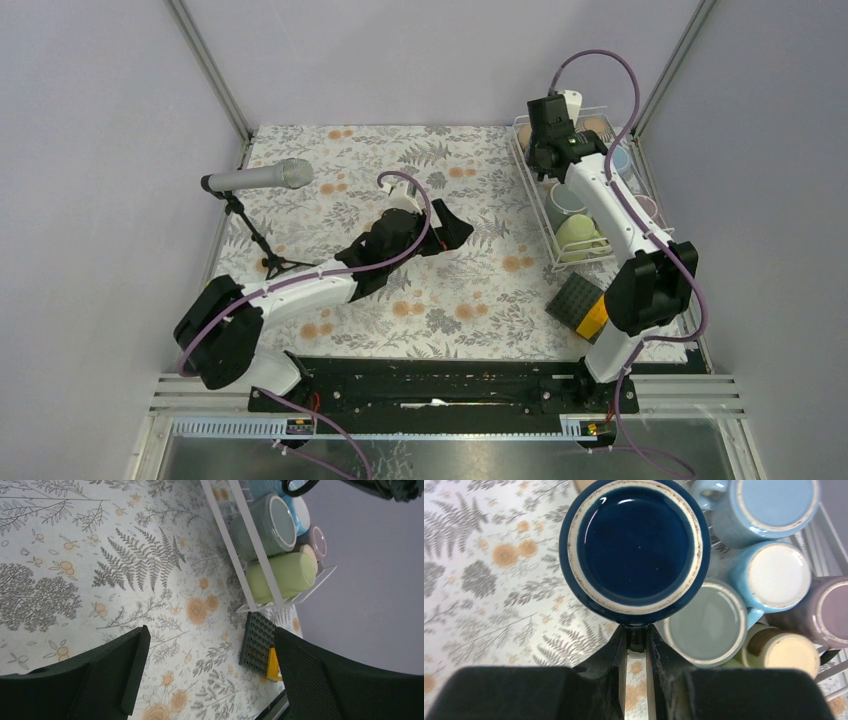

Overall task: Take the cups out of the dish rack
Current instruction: Place the cup at the center of the board.

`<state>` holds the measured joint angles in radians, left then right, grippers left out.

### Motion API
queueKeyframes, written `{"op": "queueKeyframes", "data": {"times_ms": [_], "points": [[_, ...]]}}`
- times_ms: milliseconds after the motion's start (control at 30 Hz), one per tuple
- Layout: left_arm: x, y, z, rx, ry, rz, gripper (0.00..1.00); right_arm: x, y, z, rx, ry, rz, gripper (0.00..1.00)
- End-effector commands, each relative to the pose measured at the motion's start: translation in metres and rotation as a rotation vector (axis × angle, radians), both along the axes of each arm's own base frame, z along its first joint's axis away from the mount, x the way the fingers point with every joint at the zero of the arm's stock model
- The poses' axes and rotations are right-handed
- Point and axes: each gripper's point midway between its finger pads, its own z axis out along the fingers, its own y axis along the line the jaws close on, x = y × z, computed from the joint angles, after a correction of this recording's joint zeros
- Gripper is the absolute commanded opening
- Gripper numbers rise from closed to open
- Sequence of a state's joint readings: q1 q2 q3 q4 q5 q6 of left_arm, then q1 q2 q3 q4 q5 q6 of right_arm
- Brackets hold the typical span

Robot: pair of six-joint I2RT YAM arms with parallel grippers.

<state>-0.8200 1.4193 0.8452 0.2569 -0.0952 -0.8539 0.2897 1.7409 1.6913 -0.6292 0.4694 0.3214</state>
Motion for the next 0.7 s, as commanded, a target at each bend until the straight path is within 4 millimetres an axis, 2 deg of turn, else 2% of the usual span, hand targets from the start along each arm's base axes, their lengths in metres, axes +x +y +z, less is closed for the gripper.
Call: {"op": "queueKeyframes", "data": {"times_ms": [0, 233, 433, 667], "points": [[0.015, -0.009, 0.031, -0.188, -0.080, 0.062, 0.99, -0.014, 0.023, 0.073, 0.113, -0.187, 0.039, 0.00], [0.027, -0.004, 0.030, -0.355, -0.049, 0.074, 0.99, -0.045, 0.053, 0.062, 0.217, -0.160, 0.131, 0.00], [0.040, -0.005, 0.027, -0.511, -0.016, 0.061, 0.98, -0.063, 0.076, 0.051, 0.319, -0.128, 0.206, 0.00], [0.038, -0.010, 0.025, -0.742, 0.082, -0.002, 0.97, -0.080, 0.104, 0.043, 0.453, -0.094, 0.300, 0.00]]}}
